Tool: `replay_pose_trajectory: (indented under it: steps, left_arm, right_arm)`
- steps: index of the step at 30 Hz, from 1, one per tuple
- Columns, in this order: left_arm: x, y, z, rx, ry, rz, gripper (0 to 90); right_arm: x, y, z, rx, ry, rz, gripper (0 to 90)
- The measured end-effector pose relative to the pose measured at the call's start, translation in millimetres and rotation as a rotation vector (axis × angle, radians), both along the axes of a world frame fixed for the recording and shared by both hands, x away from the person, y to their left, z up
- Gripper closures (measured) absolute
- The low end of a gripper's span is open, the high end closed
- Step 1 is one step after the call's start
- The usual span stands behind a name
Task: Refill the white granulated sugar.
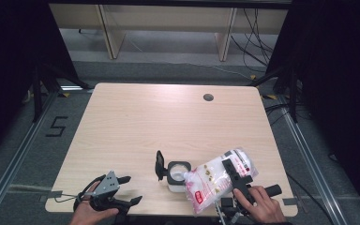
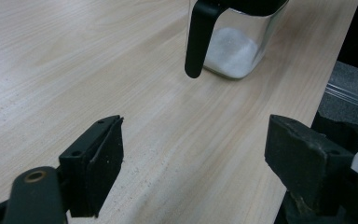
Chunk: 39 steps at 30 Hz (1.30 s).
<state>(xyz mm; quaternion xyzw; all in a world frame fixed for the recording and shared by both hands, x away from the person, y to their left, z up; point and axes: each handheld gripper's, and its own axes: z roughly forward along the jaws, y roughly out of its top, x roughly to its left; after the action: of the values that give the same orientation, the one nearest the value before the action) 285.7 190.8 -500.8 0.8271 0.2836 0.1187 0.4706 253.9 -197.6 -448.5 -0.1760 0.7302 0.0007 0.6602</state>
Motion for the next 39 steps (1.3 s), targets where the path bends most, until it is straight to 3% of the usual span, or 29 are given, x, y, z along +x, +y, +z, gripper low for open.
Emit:
replay_pose_trajectory:
  steps: [4,7,10,11,12,15,17,20,23,27,28,29,30,32,33,35,36,37,39]
  left_arm:
    - [0.0,-0.1,-0.2,0.0,0.012,0.01,19.1]
    - [-0.1,-0.2,-0.4,0.0,0.016,0.012,19.1]
    - [-0.5,-0.3,-0.4,0.0,0.017,0.014,19.1]
    - [-0.7,-0.4,-0.2,-0.005,0.009,0.008,19.1]
    - [0.3,-0.4,0.0,-0.01,-0.003,-0.001,19.1]
    - [-1.6,-0.5,-0.4,-0.013,0.028,0.029,19.1]
    - [-0.1,0.1,-0.2,0.004,0.01,0.009,19.1]
    - [0.4,0.1,0.5,-0.004,-0.003,0.013,19.1]
    - [-0.9,0.0,-0.3,-0.012,0.015,0.016,19.1]
    - [-0.8,-0.7,-0.2,-0.008,0.012,0.01,19.1]
    - [0.0,-0.4,0.2,-0.005,-0.004,-0.004,19.1]
    - [0.4,-1.0,0.0,-0.014,-0.009,-0.002,19.1]
    - [1.4,0.2,0.8,0.005,-0.013,-0.004,19.1]
    - [-0.5,-0.1,-0.4,-0.005,0.016,0.015,19.1]
    - [-0.6,0.3,-0.1,0.003,0.012,0.013,19.1]
    - [0.9,0.9,0.7,0.007,-0.001,0.005,19.2]
    - [1.0,1.1,1.2,0.017,-0.005,0.005,19.1]
    - [0.9,0.9,0.5,0.011,-0.002,0.003,19.2]
    - [-0.3,0.2,0.0,0.006,0.015,0.003,19.2]
  right_arm:
    - [-3.0,0.2,0.3,0.021,-0.014,-0.007,46.4]
    - [-3.0,2.3,3.3,-0.022,-0.024,-0.002,46.4]
    - [-2.1,1.2,-1.1,0.008,-0.013,-0.006,46.4]
    - [-1.8,1.8,1.1,-0.01,-0.01,-0.003,46.4]
    - [-2.1,0.4,-0.8,0.01,-0.011,-0.009,46.4]
    - [-1.8,0.4,1.0,-0.004,-0.018,-0.011,46.4]
    - [-2.3,-0.1,-0.2,0.006,-0.016,-0.02,46.4]
    - [-1.2,0.4,1.7,-0.015,-0.018,0.003,46.4]
    - [-3.2,0.6,1.0,0.0,-0.006,-0.027,46.4]
    - [-1.6,2.6,1.9,-0.021,-0.019,0.0,46.5]
    - [-2.8,1.6,0.2,0.008,-0.016,-0.014,46.4]
    - [-2.9,2.4,3.2,-0.028,-0.014,-0.01,46.5]
    - [-2.3,2.0,2.9,-0.016,-0.025,0.006,46.5]
    - [-2.2,1.3,2.5,-0.005,-0.02,-0.005,46.5]
    - [-1.9,2.4,4.2,-0.029,-0.02,-0.004,46.5]
    - [-3.2,1.3,1.9,-0.012,-0.006,-0.023,46.5]
    - [-2.3,1.6,2.8,-0.012,-0.024,0.005,46.5]
    - [-2.7,1.4,2.8,-0.008,-0.019,-0.006,46.5]
    - [-2.3,3.1,3.9,-0.037,-0.032,0.003,46.5]
